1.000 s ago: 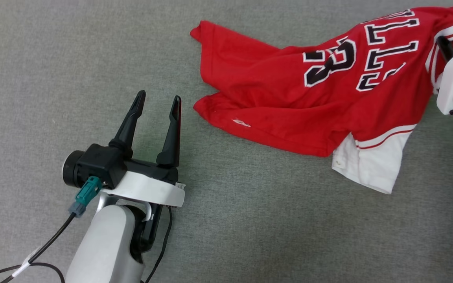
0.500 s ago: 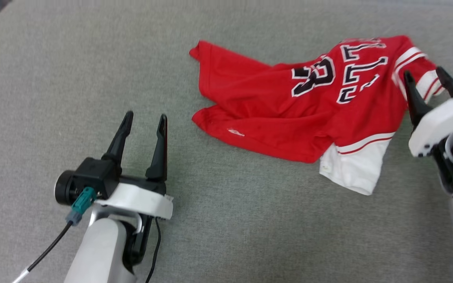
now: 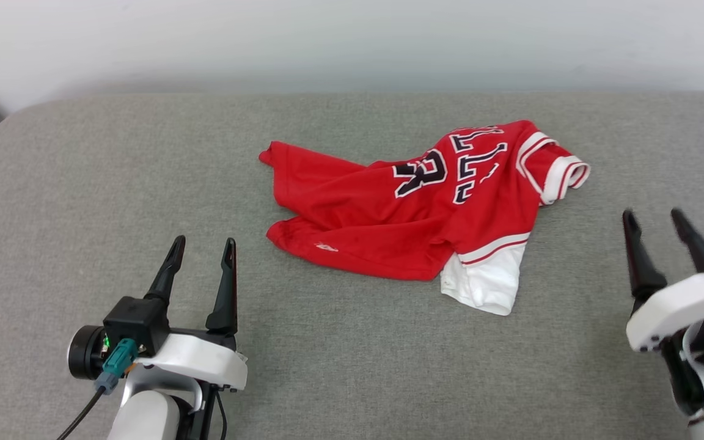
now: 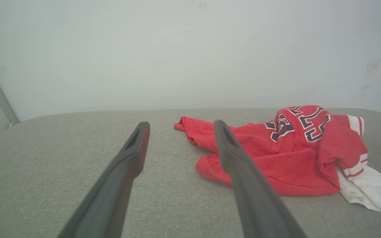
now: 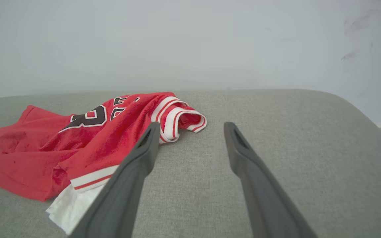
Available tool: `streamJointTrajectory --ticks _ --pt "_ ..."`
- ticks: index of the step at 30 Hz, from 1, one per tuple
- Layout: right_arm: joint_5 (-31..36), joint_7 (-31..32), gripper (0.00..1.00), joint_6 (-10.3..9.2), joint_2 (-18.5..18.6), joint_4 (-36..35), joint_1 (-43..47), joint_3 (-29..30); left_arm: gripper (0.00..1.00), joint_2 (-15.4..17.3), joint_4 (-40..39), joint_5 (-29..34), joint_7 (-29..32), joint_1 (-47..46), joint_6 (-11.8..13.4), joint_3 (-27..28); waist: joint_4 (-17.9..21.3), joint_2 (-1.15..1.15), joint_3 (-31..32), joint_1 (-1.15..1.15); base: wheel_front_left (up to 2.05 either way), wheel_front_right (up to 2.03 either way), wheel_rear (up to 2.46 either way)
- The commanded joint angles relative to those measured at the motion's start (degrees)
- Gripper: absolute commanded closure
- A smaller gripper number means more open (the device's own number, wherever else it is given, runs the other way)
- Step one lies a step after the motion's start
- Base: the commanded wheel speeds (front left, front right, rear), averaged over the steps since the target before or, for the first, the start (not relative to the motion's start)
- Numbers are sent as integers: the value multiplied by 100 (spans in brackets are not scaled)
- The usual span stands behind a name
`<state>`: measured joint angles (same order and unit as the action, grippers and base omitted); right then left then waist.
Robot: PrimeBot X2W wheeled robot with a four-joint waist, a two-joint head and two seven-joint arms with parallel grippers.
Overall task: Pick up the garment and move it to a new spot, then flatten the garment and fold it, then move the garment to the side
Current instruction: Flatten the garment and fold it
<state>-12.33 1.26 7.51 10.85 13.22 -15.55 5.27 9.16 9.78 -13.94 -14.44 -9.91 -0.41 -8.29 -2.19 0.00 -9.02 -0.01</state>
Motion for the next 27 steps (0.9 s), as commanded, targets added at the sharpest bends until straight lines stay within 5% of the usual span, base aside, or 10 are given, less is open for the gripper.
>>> streamJointTrajectory --ticks 1,8,17,27 --pt "-17 111 0 -4 -58 -108 140 15 0 32 -16 -25 12 55 35 14 83 0 81 1 0 0 0" --pt "-475 1810 0 -3 44 -741 614 -246 0 28 -142 -37 87 14 58 -40 56 0 -10 1 0 0 0" --pt "-874 4088 0 -3 353 -1146 73 -1133 0 -116 -183 -24 -6 -338 5 -183 -235 0 -494 1 0 0 0" --pt "-1034 4901 0 -3 529 -288 -581 -1902 0 -311 20 -59 -76 -754 -171 -302 -667 0 -1006 1 0 0 0"
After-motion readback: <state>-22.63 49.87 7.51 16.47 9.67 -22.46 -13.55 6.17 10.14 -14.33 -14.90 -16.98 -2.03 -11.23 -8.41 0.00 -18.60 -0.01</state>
